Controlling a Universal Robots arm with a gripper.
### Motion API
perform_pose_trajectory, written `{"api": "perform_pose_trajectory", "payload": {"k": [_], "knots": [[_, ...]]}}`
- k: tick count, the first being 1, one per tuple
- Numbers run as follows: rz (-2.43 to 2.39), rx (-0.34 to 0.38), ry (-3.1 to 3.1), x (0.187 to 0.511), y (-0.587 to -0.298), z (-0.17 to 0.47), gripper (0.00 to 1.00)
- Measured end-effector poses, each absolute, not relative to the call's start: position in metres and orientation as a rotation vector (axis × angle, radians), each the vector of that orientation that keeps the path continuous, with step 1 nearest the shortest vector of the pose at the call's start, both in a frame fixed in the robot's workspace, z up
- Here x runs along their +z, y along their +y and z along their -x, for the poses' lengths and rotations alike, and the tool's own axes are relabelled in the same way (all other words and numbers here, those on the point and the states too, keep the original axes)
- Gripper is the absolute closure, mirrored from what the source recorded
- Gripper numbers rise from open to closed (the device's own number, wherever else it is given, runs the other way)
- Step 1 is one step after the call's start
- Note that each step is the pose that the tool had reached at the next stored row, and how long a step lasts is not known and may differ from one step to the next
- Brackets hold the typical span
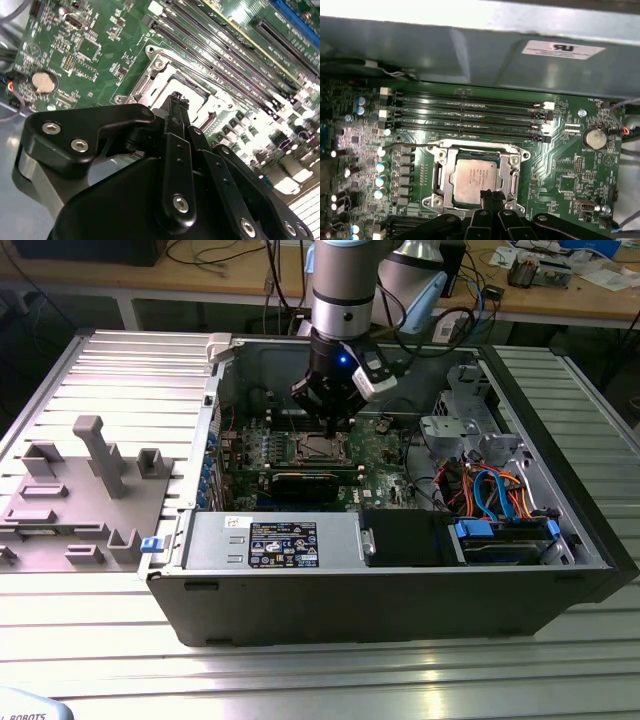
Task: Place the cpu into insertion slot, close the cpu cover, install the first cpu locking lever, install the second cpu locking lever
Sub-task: 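Install the first cpu locking lever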
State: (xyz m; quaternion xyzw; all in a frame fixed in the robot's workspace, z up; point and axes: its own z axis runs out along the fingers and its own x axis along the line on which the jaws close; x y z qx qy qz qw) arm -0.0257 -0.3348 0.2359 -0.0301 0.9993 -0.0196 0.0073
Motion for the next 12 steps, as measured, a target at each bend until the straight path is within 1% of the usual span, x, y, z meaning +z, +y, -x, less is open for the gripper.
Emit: {"api": "perform_pose_trajectory", "payload": {"k": [4,5,7,12], "knots": [[-0.008,-0.059,3.128,0.2358,-0.3348,0.0257,0.89],[-0.03,-0.05,3.128,0.2357,-0.3348,0.0256,0.89],[-0.061,0.001,3.129,0.2358,-0.3348,0.0257,0.89],[-0.062,0.007,3.129,0.2358,-0.3348,0.0259,0.89]]}}
